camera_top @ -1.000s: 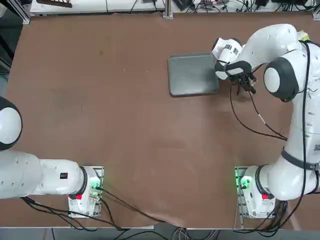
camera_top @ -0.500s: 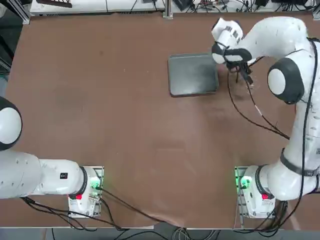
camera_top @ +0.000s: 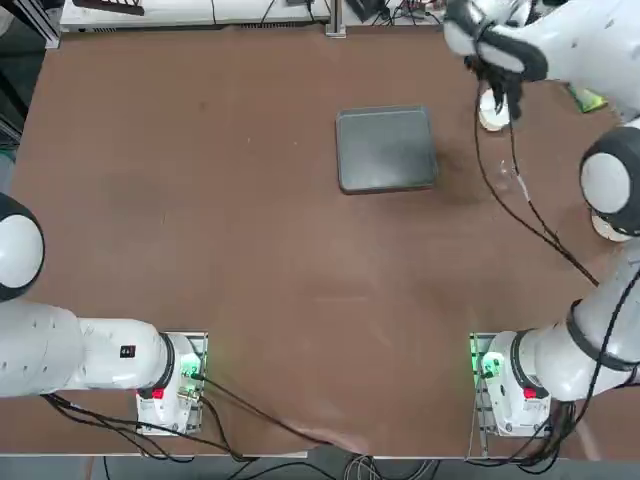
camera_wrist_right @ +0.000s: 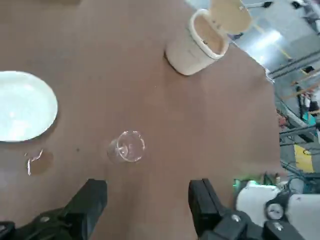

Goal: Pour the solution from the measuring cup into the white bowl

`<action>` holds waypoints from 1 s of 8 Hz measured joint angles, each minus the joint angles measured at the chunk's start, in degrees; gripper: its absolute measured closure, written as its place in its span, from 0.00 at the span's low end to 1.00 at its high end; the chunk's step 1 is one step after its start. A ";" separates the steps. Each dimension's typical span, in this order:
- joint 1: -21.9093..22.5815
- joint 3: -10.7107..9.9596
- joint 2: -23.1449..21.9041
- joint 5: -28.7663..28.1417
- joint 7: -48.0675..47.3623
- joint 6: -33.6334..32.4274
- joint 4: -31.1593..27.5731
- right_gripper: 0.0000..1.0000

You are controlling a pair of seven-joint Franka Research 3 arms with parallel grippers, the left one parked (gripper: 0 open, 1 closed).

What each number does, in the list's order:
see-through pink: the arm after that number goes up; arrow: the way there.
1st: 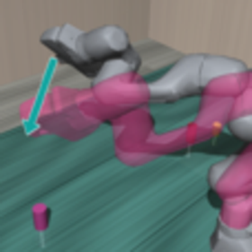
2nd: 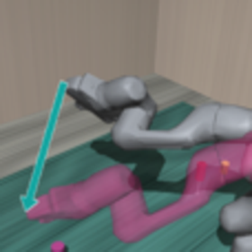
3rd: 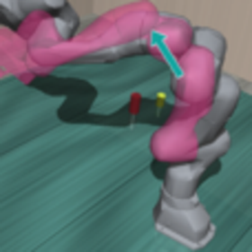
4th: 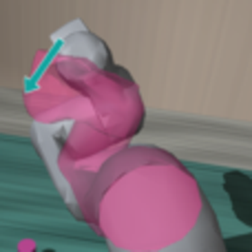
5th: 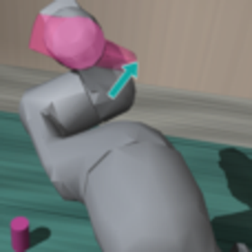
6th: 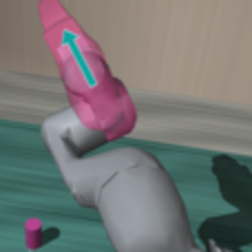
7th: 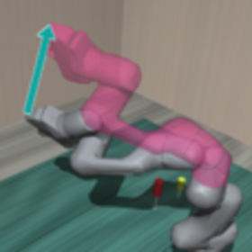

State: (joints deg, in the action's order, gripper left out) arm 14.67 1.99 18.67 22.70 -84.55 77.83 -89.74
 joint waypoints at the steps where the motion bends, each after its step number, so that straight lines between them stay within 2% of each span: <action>1: -2.42 -0.07 -2.33 -1.97 10.38 -2.46 3.44 0.00; 4: -9.89 -0.46 -5.14 -5.47 40.55 -5.49 10.04 0.00; 7: -20.53 -0.64 -7.74 -16.30 66.21 -3.65 11.20 0.00; 8: -22.22 -0.60 -8.26 -17.90 71.86 -1.46 11.20 0.00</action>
State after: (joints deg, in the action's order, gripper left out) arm -7.55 1.38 10.41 4.80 -12.70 76.38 -78.54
